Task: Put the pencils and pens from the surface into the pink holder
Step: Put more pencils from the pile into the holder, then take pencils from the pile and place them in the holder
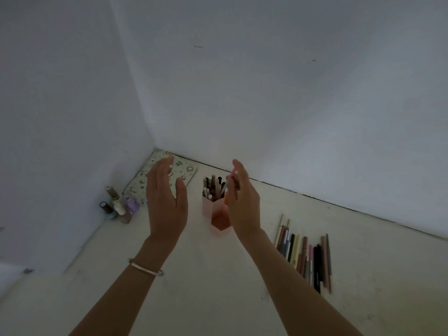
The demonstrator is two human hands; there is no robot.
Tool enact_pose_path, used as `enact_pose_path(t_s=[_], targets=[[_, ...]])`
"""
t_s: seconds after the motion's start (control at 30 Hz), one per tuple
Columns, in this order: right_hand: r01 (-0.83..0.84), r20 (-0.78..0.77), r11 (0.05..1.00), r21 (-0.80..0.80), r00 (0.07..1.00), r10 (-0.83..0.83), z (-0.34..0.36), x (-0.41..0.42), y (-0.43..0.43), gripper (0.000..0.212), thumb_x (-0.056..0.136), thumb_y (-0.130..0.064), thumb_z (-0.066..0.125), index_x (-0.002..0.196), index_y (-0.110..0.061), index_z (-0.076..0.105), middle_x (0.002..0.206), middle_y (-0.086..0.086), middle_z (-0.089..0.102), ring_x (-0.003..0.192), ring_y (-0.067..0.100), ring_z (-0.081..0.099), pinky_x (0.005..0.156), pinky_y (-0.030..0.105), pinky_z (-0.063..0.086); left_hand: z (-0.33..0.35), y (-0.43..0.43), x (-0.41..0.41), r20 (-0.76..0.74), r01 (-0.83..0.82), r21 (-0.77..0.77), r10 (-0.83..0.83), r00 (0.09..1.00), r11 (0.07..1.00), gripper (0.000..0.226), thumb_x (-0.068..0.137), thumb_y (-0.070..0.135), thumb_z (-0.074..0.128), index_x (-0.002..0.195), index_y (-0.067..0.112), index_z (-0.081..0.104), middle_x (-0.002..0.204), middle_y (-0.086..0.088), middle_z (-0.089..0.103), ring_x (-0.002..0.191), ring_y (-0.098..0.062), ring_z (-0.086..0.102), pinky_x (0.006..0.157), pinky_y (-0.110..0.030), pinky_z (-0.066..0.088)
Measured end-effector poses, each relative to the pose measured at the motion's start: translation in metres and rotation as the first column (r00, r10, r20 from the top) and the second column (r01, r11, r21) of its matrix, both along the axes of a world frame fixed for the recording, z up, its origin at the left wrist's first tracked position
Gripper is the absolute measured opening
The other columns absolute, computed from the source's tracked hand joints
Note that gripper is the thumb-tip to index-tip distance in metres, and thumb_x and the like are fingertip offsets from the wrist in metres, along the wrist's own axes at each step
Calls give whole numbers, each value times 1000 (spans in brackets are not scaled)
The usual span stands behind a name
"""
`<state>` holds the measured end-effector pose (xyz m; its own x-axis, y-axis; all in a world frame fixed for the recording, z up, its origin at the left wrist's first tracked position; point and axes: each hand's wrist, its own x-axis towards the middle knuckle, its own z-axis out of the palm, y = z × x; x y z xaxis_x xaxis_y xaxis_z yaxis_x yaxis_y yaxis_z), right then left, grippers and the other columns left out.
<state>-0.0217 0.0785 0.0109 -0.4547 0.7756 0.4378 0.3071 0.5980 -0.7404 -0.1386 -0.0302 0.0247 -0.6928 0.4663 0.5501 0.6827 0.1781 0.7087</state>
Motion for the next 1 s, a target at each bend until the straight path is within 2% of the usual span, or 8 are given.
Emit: enact_pose_path(t_s=[0.07,0.13,0.3,0.43,0.53,0.7,0.9,1.0], targets=[[-53,200,976,213,980,9,-10,4,-3,34,96,-11,46,126,-17,61,117,6,64,93,20,62,80,37,55,0,0,5,22,7,-3,-7,1000,1000,38,95,12,42,133,8,44,129,-7,46,108,-18,53,92,-40,49],[-68,268,961,267,963,-6,-16,10,-3,42,90,-5,47,129,-15,59,129,13,55,99,24,58,87,38,52,3,2,14,38,14,-19,-14,999,1000,38,93,10,43,131,8,46,126,-6,48,102,-15,53,90,-32,47],[213,-15,974,81,977,-212,2,48,28,54,84,6,43,133,-15,48,121,3,51,97,7,53,82,16,48,14,30,73,-111,254,-29,-255,960,967,21,91,10,44,109,11,55,105,-1,56,88,-5,51,77,-15,47],[363,-86,932,-22,928,-363,20,97,57,53,82,7,45,128,-17,52,115,-8,50,89,-7,49,75,6,42,-14,68,137,90,426,-417,-430,899,803,18,94,16,48,106,18,61,99,5,62,80,-4,58,72,-18,53],[423,-71,901,-99,900,-430,21,134,67,50,81,8,46,123,-16,57,111,-11,52,83,-2,51,73,13,44,-52,89,163,368,455,-647,-273,889,612,21,96,17,45,105,14,64,105,-1,66,97,-15,62,87,-28,51],[458,13,883,-100,888,-459,9,186,66,41,78,10,49,106,-16,63,102,-8,55,75,4,51,66,19,42,-82,107,190,457,448,-773,-97,884,449,33,97,34,51,108,6,64,111,-11,66,101,-27,64,82,-31,50],[537,67,829,-152,843,-534,-14,229,69,36,78,9,51,98,-19,65,96,-11,53,71,2,50,61,7,39,-87,120,209,419,383,-832,3,908,401,28,96,21,52,114,2,60,118,-14,62,107,-29,62,89,-40,54],[559,55,810,-178,827,-559,-20,241,74,37,79,8,51,96,-22,64,95,-11,55,70,3,51,59,8,39,-84,122,205,516,428,-770,68,854,473,26,93,21,58,106,0,66,109,-16,68,98,-30,66,82,-37,55]])
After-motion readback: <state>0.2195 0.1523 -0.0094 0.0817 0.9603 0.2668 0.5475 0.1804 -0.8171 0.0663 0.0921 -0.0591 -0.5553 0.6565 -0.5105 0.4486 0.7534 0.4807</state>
